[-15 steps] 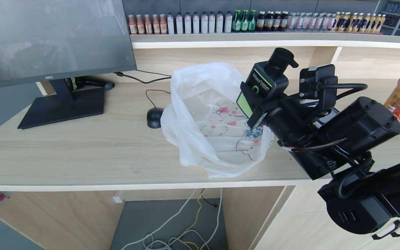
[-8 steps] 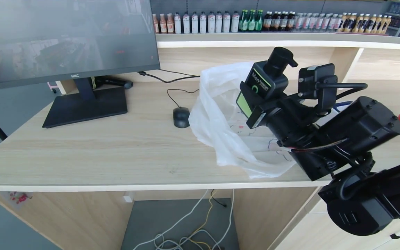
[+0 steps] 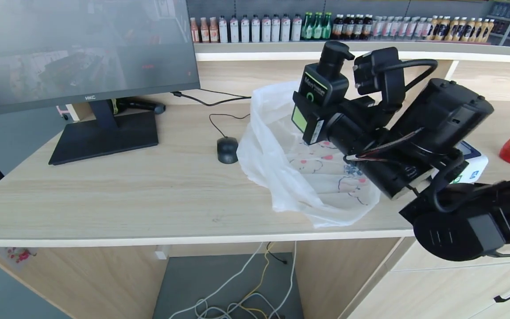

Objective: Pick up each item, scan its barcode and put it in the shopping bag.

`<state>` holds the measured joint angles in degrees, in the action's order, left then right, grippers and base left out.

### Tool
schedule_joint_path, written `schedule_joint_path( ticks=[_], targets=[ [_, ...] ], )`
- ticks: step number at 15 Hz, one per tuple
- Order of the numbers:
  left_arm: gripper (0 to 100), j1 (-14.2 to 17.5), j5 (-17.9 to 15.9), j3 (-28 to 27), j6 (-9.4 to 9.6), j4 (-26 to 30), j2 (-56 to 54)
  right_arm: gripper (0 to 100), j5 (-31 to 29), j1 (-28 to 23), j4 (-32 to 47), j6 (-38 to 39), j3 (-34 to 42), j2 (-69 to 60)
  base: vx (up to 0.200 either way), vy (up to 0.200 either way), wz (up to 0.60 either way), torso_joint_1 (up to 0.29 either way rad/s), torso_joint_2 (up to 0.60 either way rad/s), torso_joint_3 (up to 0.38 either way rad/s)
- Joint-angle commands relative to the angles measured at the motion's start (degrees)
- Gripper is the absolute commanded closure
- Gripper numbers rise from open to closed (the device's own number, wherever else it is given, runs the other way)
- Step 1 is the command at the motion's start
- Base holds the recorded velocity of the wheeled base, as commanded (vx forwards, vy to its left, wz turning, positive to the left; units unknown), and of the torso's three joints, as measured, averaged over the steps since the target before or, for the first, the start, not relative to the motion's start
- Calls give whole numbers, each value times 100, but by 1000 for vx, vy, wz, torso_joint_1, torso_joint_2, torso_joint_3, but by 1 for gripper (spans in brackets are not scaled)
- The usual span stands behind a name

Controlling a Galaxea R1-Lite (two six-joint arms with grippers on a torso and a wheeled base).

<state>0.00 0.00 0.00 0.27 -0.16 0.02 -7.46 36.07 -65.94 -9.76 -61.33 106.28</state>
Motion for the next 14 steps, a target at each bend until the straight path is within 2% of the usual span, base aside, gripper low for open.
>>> schedule_joint_path(
  ticks=[1,3,10,14],
  targets=[
    [0,0,0,0,0,-2,-2,100,-19,14,916,1,-995,16,0,0,0,0,0,0],
    [0,0,0,0,0,-2,-2,100,-36,40,1233,-52,-1144,86,0,0,0,0,0,0],
    [0,0,0,0,0,-2,-2,100,-1,102,1259,-78,-1162,587,0,0,0,0,0,0],
    [0,0,0,0,0,-2,-2,100,17,-74,1268,-34,-1645,1070,0,0,0,0,0,0]
  ],
)
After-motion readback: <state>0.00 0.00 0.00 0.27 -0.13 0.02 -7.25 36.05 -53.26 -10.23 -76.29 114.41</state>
